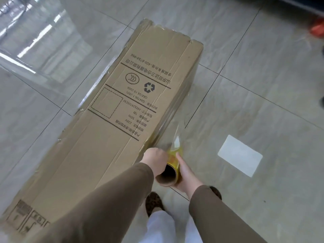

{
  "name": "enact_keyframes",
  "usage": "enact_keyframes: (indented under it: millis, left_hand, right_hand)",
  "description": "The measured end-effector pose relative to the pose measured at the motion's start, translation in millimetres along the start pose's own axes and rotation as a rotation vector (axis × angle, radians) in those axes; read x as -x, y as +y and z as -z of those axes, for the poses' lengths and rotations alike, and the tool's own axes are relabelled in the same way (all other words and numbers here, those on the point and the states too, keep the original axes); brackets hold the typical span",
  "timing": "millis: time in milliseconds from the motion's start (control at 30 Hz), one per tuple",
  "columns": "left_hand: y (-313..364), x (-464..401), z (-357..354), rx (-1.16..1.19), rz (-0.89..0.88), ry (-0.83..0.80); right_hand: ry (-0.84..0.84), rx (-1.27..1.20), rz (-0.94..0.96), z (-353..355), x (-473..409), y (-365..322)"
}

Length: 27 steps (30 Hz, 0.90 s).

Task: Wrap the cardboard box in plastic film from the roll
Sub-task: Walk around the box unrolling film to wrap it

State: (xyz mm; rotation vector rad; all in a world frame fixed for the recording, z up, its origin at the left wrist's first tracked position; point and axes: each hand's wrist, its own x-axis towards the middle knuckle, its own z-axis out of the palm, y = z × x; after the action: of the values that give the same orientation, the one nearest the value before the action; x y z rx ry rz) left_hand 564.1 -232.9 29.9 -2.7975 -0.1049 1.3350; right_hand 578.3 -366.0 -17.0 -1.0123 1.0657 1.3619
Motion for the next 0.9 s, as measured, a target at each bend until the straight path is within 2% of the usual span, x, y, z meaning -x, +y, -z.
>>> enact_keyframes:
  millis: [100,167,300,367,500,600,767,833,900]
  left_hand:
    - [-7,8,-13,0.21,0.049,0.087]
    - [-7,18,-28,0.36,0.123,0.136]
    - [2,31,-66,0.823,0.334,0.062]
    - [9,38,-80,0.98,0.379,0.012]
    - [9,40,-96,0.752,0.327,0.039]
    - [0,41,-92,0.569,0.253,0.013]
    - [-5,59,-84,0.066,0.03,-0.007]
    - [-10,65,-87,0.044,-0.008,-0.024]
    - [-17,71,-93,0.139,-0.027,-0.013]
  right_hand:
    - [0.022,0.038,0.027,-2,1,6]
    - [0.064,-0.044,0.025,-4,0,11]
    - [0.009,-0.31,-0.017,-9,-3,31]
    - [-0.019,-0.388,-0.043,-9,-1,49]
    - [-0.04,-0.455,-0.074,-4,-2,89]
    - [-0.012,-0.329,-0.072,2,-3,109]
    - [0.048,-0.165,-0.009,7,0,127]
    - [-0.019,-0.105,-0.008,1,2,134]
    - [-0.052,-0.105,-0.003,-10,6,140]
